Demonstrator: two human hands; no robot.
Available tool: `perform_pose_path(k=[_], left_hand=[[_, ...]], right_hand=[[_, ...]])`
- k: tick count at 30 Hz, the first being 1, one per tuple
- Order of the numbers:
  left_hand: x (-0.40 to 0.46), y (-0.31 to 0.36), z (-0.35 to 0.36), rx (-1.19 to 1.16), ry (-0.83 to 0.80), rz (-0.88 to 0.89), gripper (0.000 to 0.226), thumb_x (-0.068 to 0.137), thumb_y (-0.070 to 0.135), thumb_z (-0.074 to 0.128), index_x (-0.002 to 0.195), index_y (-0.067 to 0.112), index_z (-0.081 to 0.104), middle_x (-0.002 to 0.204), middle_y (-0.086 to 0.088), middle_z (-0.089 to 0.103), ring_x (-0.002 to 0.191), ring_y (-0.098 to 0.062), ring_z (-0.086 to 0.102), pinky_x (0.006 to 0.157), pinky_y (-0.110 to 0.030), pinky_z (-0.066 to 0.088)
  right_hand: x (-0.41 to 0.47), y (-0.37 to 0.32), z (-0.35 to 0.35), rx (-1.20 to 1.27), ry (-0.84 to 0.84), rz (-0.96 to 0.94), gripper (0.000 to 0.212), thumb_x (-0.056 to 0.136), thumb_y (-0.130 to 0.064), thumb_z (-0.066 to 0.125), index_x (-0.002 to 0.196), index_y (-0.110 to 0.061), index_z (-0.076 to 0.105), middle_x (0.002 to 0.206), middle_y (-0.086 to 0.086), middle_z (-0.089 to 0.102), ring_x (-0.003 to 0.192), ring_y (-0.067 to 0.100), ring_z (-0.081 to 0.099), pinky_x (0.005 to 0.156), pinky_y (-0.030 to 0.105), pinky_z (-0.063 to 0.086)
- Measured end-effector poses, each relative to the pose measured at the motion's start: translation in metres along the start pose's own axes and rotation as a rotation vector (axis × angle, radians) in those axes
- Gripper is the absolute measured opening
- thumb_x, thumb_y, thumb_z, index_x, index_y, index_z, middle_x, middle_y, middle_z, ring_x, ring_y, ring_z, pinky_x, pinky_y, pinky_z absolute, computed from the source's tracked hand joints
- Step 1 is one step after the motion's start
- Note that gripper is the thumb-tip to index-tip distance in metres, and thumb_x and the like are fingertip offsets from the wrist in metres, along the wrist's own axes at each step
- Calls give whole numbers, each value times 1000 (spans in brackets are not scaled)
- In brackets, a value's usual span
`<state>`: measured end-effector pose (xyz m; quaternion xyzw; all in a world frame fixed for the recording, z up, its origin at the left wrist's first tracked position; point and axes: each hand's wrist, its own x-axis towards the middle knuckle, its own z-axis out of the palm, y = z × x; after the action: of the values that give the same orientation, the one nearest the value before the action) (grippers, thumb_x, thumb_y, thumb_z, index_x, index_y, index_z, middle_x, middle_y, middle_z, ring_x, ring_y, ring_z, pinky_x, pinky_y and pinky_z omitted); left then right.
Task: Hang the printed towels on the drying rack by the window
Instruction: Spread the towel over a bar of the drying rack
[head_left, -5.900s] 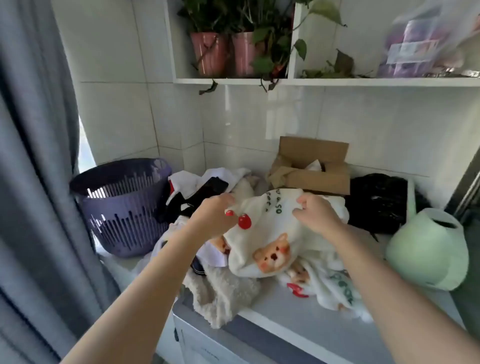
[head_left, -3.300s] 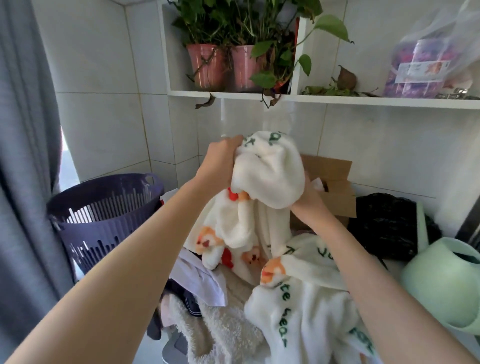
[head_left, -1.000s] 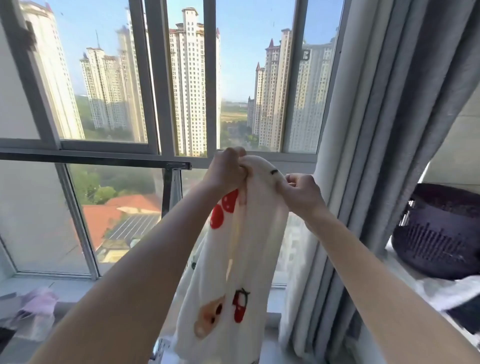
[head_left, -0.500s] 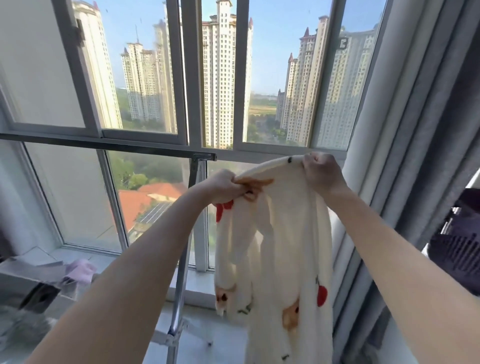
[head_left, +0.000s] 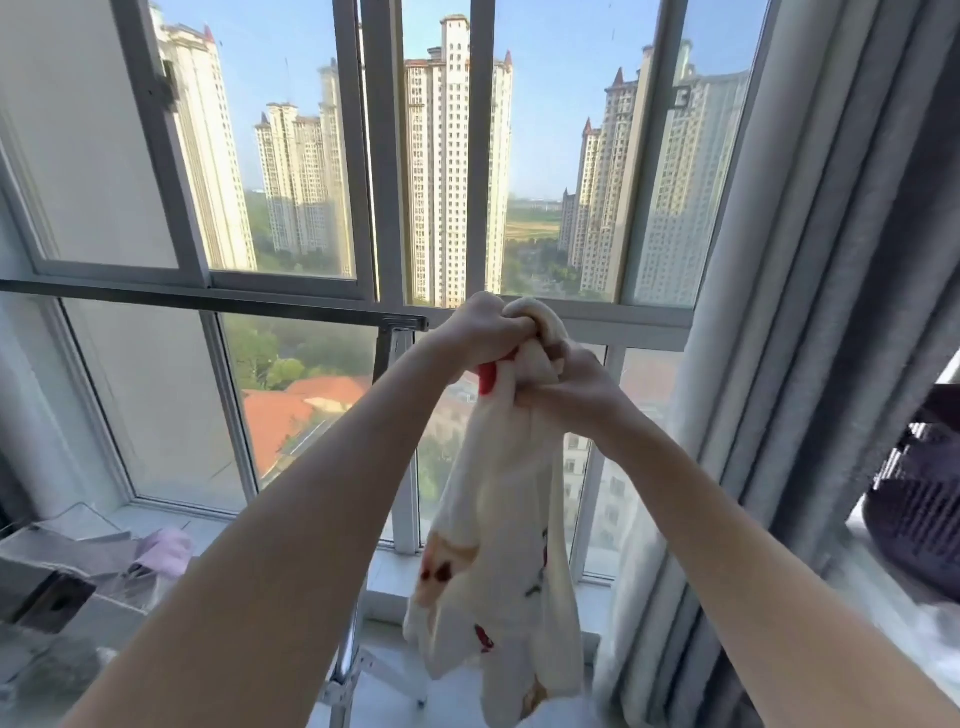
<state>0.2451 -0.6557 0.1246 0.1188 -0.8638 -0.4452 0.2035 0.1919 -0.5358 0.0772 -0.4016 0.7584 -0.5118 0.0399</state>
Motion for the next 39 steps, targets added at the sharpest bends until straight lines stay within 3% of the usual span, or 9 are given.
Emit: perform_pose_path(k=[5, 9, 17, 20, 23, 28, 31, 34, 39], left_hand=[[-11, -11, -13, 125, -180, -79, 50, 73, 52, 65, 109, 18, 53, 96, 1, 60, 87, -16, 62, 59, -32, 59], [-26, -34, -7, 402, -379, -236, 50, 74, 34, 70, 116, 10, 55, 101, -6, 66, 87, -22, 68, 64, -33, 58], [-34, -46, -49, 318, 170, -181, 13, 89, 14, 45, 95, 5, 52, 96, -18, 57, 86, -31, 57, 56, -31, 46], [-32, -35, -59, 353, 310, -13, 17, 89, 11, 45, 101, 2, 54, 105, -22, 61, 93, -33, 56, 69, -31, 40], [-28, -23, -60, 279, 321, 85, 12, 90, 11, 46, 98, 10, 55, 102, -16, 61, 80, -22, 58, 58, -16, 46], [-17, -8, -49, 359, 194, 153, 5, 89, 21, 53, 89, 23, 58, 92, -6, 60, 70, -14, 56, 53, -15, 43], [-20, -10, -47, 287, 124, 116, 13, 87, 27, 57, 92, 15, 59, 83, -7, 62, 69, -18, 58, 54, -19, 45], [-31, -20, -50, 71, 80, 9, 34, 83, 38, 60, 100, 11, 52, 84, -4, 60, 70, -14, 60, 48, -17, 51], [-45, -52, -24, 199, -369, -287, 58, 73, 41, 69, 123, 19, 50, 115, -3, 60, 104, -24, 60, 86, -44, 54]], right_hand=[[23, -8, -7, 123, 320, 119, 40, 71, -23, 74, 101, -15, 48, 92, 4, 59, 89, 22, 60, 78, 36, 54], [35, -20, -5, 276, 355, 136, 19, 79, -11, 64, 97, -16, 60, 87, 2, 63, 91, 22, 61, 80, 31, 52], [40, -21, -4, 218, 379, 9, 30, 85, -9, 55, 112, -10, 66, 104, 1, 65, 97, 15, 55, 95, 37, 51], [36, -14, -3, 162, 241, 67, 44, 71, 1, 56, 115, -1, 61, 117, 19, 62, 86, 18, 55, 84, 39, 52], [35, -6, 1, -115, 5, 170, 65, 65, -3, 65, 127, -7, 50, 121, 22, 54, 88, 22, 51, 83, 36, 48], [29, -28, 20, -276, -180, -85, 78, 56, -46, 76, 126, -24, 50, 120, 14, 49, 117, 32, 41, 99, 50, 40], [33, -37, 23, -170, -51, -232, 16, 74, -24, 65, 85, -12, 69, 85, 11, 67, 80, 26, 62, 73, 41, 52], [34, -35, 19, -181, 150, -178, 25, 82, -13, 51, 59, -11, 63, 66, 10, 62, 65, 26, 57, 60, 33, 45], [48, -47, 7, -2, 293, -68, 24, 76, -14, 45, 63, -12, 66, 69, 11, 66, 72, 29, 63, 62, 36, 52]])
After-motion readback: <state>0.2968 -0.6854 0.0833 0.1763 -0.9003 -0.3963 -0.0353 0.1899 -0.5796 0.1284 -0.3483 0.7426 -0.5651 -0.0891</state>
